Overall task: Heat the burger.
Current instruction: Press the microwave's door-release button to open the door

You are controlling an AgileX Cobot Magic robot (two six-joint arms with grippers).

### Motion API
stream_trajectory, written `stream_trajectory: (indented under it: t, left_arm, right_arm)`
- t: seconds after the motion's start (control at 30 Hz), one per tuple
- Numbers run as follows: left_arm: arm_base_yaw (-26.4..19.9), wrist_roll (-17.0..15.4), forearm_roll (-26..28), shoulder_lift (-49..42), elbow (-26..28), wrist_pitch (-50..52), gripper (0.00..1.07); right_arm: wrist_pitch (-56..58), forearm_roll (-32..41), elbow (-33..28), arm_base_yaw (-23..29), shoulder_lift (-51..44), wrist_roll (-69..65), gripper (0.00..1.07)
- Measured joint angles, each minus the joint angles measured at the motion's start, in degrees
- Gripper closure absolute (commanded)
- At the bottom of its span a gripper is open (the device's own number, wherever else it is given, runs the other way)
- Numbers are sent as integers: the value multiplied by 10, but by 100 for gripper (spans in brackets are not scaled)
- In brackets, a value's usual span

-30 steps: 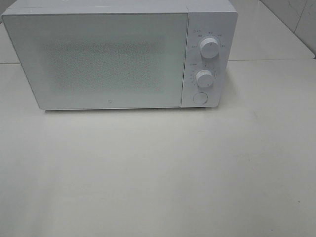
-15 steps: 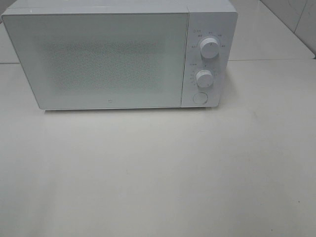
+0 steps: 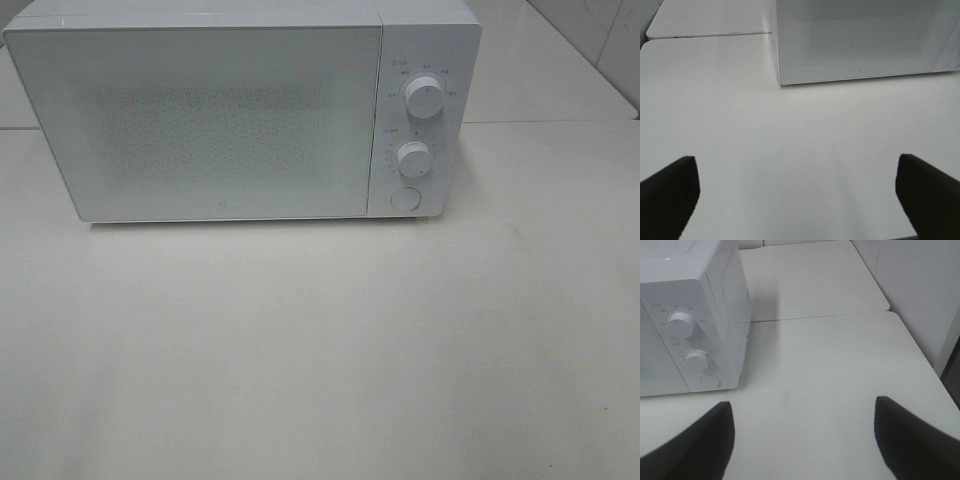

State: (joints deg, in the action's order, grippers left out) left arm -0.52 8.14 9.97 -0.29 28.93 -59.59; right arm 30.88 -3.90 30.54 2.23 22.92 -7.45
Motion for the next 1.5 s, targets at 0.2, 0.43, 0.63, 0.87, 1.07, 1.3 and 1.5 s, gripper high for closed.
stream_trajectory:
  t: [0.2, 0.43, 0.63, 0.87, 1.07, 1.3, 1.5]
  left_arm:
    - [0, 0, 0, 0, 0, 0, 6]
    - [0, 0, 0, 0, 0, 0, 6]
    - [0, 0, 0, 0, 0, 0, 6]
    - [0, 0, 0, 0, 0, 0, 6]
    - [0, 0, 0, 0, 0, 0, 6]
    - [0, 0, 0, 0, 0, 0, 6]
    - [0, 0, 0, 0, 0, 0, 6]
  right_arm:
    - [-70, 0, -19, 0, 62, 0, 31]
    - [-159, 0, -21, 0, 162, 0, 31]
    - [-244, 0, -22, 0, 239, 0, 31]
    - [-328, 0, -22, 0, 299, -4, 31]
    - [-400, 0, -41, 0, 355, -4, 31]
    - [-522, 21, -101, 0, 399, -5, 31]
    - [-644, 62, -151, 0, 449, 13, 31]
